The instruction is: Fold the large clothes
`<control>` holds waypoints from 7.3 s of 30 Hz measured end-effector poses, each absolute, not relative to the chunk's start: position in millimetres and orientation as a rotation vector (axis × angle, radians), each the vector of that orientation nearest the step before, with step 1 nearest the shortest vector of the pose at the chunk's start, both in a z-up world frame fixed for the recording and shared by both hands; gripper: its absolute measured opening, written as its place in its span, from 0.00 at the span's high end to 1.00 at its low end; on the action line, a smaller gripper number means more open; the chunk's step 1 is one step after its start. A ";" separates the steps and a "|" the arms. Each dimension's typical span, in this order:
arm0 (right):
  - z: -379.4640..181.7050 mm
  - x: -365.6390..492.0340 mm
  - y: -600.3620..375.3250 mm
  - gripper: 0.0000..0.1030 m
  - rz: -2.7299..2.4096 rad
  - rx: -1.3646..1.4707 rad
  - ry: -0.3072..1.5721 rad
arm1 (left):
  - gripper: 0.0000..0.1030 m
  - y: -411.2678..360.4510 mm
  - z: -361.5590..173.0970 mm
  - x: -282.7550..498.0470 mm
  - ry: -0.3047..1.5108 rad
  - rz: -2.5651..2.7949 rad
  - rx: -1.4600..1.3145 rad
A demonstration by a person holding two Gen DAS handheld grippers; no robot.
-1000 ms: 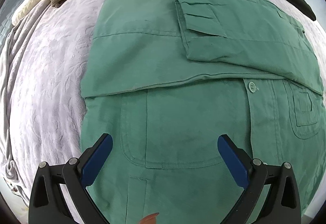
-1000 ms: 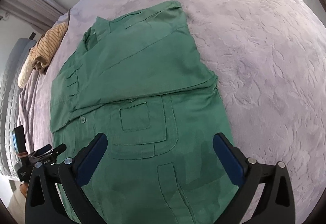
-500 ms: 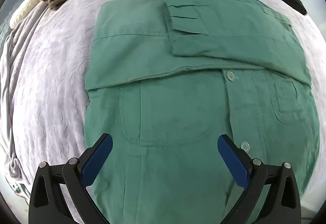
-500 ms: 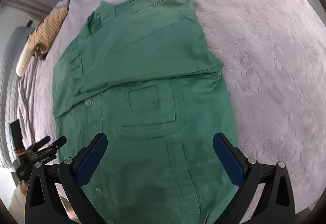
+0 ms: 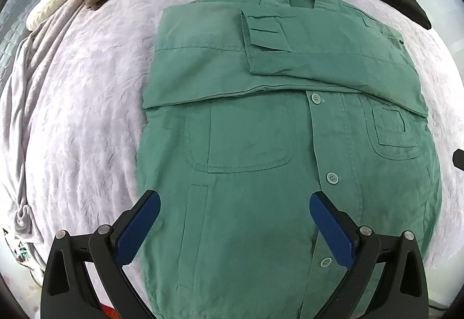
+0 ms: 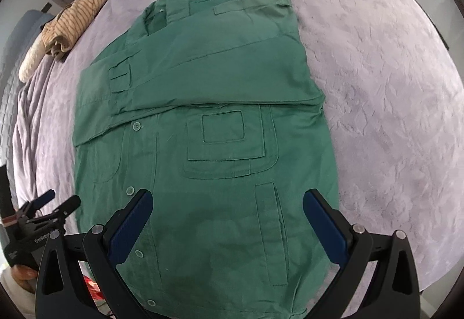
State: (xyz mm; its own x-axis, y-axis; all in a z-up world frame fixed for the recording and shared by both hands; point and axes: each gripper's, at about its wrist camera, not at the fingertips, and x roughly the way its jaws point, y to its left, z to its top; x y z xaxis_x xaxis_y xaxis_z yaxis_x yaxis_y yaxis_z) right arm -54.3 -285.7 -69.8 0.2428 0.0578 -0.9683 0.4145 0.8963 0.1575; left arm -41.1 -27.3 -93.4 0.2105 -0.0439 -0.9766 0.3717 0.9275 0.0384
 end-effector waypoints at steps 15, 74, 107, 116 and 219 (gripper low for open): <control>-58.2 -73.5 -292.0 0.00 -0.151 0.409 1.330 | 0.00 -35.9 -68.7 -75.3 1.318 -0.191 0.234; -163.6 -264.4 -309.3 0.01 -0.104 1.293 1.108 | 0.03 134.0 -194.2 -148.7 1.613 -0.378 -0.107; -33.3 29.2 -409.3 0.94 0.170 1.033 0.919 | 0.77 77.6 -25.2 103.5 1.139 -0.456 -0.364; -137.9 113.2 -444.7 0.93 -0.081 1.039 1.046 | 0.77 14.2 -129.6 199.8 1.241 -0.382 -0.200; -145.1 -28.6 -171.3 0.20 -0.045 0.695 1.424 | 0.00 125.1 -145.9 6.1 1.358 -0.202 0.021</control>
